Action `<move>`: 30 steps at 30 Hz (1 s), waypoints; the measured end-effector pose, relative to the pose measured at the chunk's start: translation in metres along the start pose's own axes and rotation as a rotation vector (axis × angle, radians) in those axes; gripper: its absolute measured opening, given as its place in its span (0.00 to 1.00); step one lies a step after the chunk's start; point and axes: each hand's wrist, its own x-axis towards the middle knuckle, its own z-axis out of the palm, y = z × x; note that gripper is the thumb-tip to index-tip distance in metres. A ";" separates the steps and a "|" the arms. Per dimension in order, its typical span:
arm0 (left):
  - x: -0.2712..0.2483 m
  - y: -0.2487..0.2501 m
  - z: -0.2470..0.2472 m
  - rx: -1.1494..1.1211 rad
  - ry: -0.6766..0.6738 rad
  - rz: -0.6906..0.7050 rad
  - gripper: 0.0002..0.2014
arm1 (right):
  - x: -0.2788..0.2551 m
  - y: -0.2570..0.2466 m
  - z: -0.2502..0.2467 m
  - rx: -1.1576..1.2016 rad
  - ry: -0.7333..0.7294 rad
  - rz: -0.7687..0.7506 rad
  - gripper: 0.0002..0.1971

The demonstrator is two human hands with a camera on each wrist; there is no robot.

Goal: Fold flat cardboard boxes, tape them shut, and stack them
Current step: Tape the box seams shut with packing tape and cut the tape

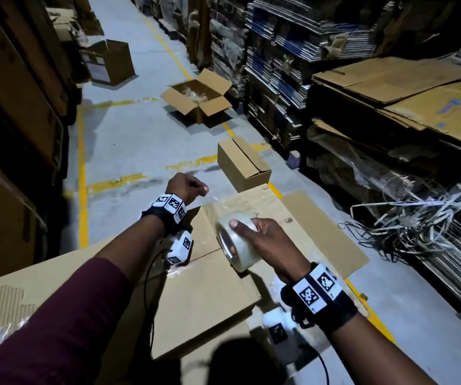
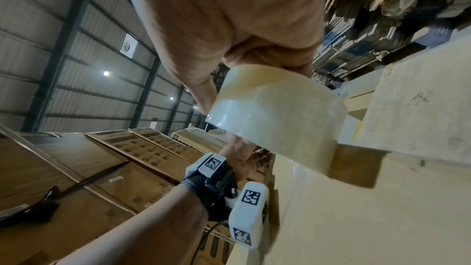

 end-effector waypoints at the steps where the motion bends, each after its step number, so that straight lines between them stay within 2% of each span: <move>1: 0.004 -0.003 0.000 0.034 -0.021 -0.015 0.03 | 0.004 0.002 0.002 -0.020 0.006 0.004 0.18; 5: 0.017 -0.006 0.003 0.012 -0.128 -0.122 0.06 | 0.022 0.005 0.003 -0.030 0.021 0.022 0.24; 8: 0.022 -0.010 0.006 -0.007 -0.207 -0.226 0.07 | 0.028 0.002 -0.001 0.019 0.000 0.054 0.19; 11: 0.024 -0.014 0.008 0.070 -0.306 -0.251 0.07 | 0.033 0.001 -0.006 0.020 0.000 0.058 0.21; 13: 0.023 -0.016 0.010 0.181 -0.393 -0.258 0.14 | 0.034 0.000 -0.007 0.020 0.007 0.061 0.22; 15: 0.022 -0.018 0.012 0.248 -0.374 -0.296 0.17 | 0.036 -0.001 -0.006 0.032 0.006 0.073 0.19; 17: 0.022 -0.019 0.014 0.300 -0.355 -0.342 0.12 | 0.036 -0.002 -0.005 0.040 0.003 0.076 0.18; 19: 0.020 -0.023 0.014 0.227 -0.240 -0.413 0.06 | 0.037 -0.002 -0.003 0.056 -0.013 0.081 0.18; 20: 0.022 -0.026 0.016 0.222 -0.276 -0.433 0.14 | 0.038 -0.001 -0.002 0.063 -0.019 0.082 0.19; 21: 0.027 -0.036 0.020 0.348 -0.369 -0.358 0.19 | 0.038 -0.002 -0.001 0.065 -0.019 0.080 0.19; 22: 0.029 -0.044 0.021 0.379 -0.387 -0.250 0.21 | 0.038 -0.001 0.000 0.067 -0.020 0.080 0.19; 24: 0.029 -0.030 0.018 0.216 -0.249 -0.332 0.17 | 0.037 -0.001 0.001 0.078 -0.014 0.093 0.19; 25: 0.027 -0.027 0.015 0.237 -0.243 -0.304 0.15 | 0.035 -0.002 0.002 0.081 -0.009 0.100 0.19; 26: 0.024 -0.022 0.012 0.268 -0.274 -0.288 0.16 | 0.035 -0.001 0.001 0.082 -0.001 0.101 0.19; 30: 0.005 -0.015 0.001 0.120 -0.352 -0.253 0.25 | 0.033 0.005 -0.001 -0.025 0.054 0.073 0.26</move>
